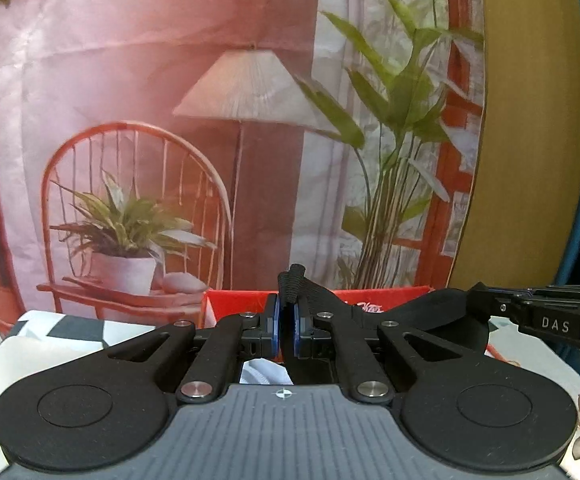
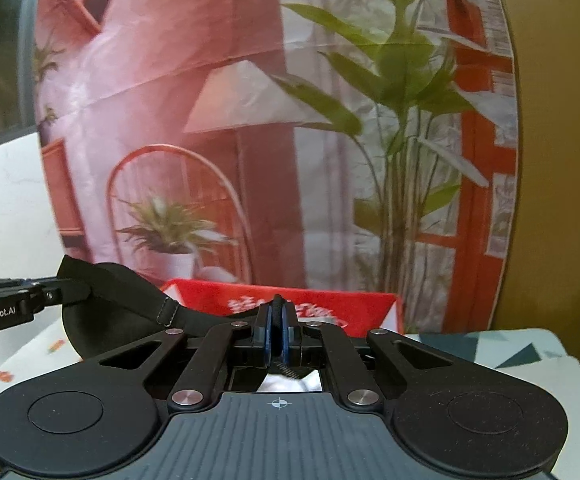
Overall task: Organize soft objects
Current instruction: 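Lift the black eye mask with both grippers and carry it over the box, then lower the eye mask into the box and open both grippers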
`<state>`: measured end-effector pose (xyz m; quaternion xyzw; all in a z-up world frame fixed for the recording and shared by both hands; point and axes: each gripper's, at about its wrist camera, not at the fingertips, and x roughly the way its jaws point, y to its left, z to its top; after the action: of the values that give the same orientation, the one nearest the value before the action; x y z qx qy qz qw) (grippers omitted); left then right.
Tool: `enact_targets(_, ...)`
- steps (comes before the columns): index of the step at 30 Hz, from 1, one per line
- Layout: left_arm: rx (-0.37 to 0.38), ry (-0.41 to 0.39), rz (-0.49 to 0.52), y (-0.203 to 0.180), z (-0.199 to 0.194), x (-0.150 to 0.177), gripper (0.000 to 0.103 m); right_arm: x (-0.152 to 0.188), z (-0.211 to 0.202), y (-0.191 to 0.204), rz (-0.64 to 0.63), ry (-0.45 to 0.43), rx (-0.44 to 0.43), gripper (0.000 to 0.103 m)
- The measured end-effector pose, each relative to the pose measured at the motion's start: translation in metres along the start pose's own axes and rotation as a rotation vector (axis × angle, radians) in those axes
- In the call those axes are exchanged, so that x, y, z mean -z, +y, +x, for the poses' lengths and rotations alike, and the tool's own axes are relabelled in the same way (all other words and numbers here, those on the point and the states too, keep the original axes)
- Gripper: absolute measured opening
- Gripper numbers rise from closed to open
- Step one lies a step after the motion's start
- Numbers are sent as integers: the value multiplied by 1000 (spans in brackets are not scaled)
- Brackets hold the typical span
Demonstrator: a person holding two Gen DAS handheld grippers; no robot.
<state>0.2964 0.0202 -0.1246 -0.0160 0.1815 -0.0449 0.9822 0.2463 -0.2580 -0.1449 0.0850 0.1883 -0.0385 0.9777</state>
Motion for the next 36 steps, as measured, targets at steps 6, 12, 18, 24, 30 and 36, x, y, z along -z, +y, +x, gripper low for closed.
enact_targets(6, 16, 115, 31, -2, 38, 16, 8, 18, 27, -10, -3, 51, 55, 5)
enact_targets(12, 8, 212, 37, 6, 56, 31, 8, 40, 40, -15, -5, 114, 59, 5)
enact_targets(18, 18, 231, 53, 8, 60, 34, 8, 44, 43, -15, 1, 129, 55, 5)
enact_targets(24, 15, 247, 74, 6, 59, 35, 9, 45, 41, -8, -13, 137, 53, 5)
enact_targets(30, 36, 246, 55, 13, 50, 29, 43, 43, 33, -7, -22, 132, 71, 31)
enact_targets(36, 54, 195, 87, 11, 24, 23, 64, 43, 11, 0, -32, 97, 80, 46)
